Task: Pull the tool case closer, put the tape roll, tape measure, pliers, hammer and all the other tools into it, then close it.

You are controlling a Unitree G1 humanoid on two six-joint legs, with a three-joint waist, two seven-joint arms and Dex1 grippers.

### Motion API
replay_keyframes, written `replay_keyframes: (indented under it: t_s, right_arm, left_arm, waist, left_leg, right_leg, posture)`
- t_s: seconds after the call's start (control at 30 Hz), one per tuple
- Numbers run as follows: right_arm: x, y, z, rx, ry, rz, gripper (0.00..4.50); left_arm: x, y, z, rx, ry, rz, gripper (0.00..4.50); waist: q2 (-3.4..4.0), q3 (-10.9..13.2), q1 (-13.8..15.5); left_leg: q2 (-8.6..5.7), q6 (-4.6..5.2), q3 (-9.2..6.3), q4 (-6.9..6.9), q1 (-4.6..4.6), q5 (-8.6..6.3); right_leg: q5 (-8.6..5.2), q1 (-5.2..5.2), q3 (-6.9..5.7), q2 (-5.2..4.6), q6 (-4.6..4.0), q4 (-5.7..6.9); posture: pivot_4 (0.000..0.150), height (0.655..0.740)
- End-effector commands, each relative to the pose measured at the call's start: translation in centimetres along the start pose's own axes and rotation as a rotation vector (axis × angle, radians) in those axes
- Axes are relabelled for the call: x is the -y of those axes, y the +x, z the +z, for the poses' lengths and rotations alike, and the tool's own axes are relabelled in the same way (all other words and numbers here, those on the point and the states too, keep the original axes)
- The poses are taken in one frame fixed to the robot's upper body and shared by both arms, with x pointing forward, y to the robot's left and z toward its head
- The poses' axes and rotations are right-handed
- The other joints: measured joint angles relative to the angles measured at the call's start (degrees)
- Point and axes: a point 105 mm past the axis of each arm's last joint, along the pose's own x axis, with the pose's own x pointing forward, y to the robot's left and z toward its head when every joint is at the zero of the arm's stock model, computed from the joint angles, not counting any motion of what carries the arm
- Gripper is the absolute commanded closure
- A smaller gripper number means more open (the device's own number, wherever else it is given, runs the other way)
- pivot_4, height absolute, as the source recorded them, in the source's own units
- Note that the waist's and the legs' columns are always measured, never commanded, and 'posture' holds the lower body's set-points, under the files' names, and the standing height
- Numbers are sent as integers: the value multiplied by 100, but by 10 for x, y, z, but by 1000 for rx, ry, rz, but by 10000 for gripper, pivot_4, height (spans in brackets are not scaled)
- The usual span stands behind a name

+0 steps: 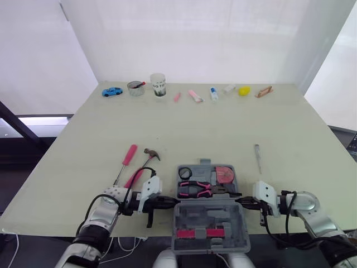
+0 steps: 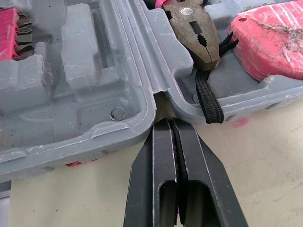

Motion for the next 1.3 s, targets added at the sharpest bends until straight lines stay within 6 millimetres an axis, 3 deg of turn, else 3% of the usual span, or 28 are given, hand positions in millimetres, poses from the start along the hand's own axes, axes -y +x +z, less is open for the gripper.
replay_keyframes:
  t_s: [0.03,0.37,0.7,1.3]
  right_arm:
    - [0,3,4,10,-11,4,44497]
    - [8,3,13,50,16,-36,44497]
    - [26,6,15,40,20,-69,44497]
    - [48,24,25,64,0,-111,44497]
  left_arm:
    - [1,5,3,20,13,-9,45000]
    - [-3,8,7,40,8,3,45000]
    - [-29,12,18,47,-7,29,45000]
    - [-49,-1,18,35,-6,97,45000]
  waist:
    - [0,0,4]
    - [0,0,6]
    - [0,0,7]
    - [0,0,-29]
  left_leg:
    - [0,0,0,0,0,0]
    - [0,0,-1,6,0,0]
    - [-1,0,-3,17,-6,0]
    - [2,0,-5,16,-4,0]
  right_leg:
    - [0,0,0,0,0,0]
    - [1,4,0,-1,1,0]
    - [7,5,0,3,8,1]
    - [8,4,2,9,9,4]
  posture:
    - [1500,7400]
    - [1500,7400]
    - [1500,7400]
    - [1500,7400]
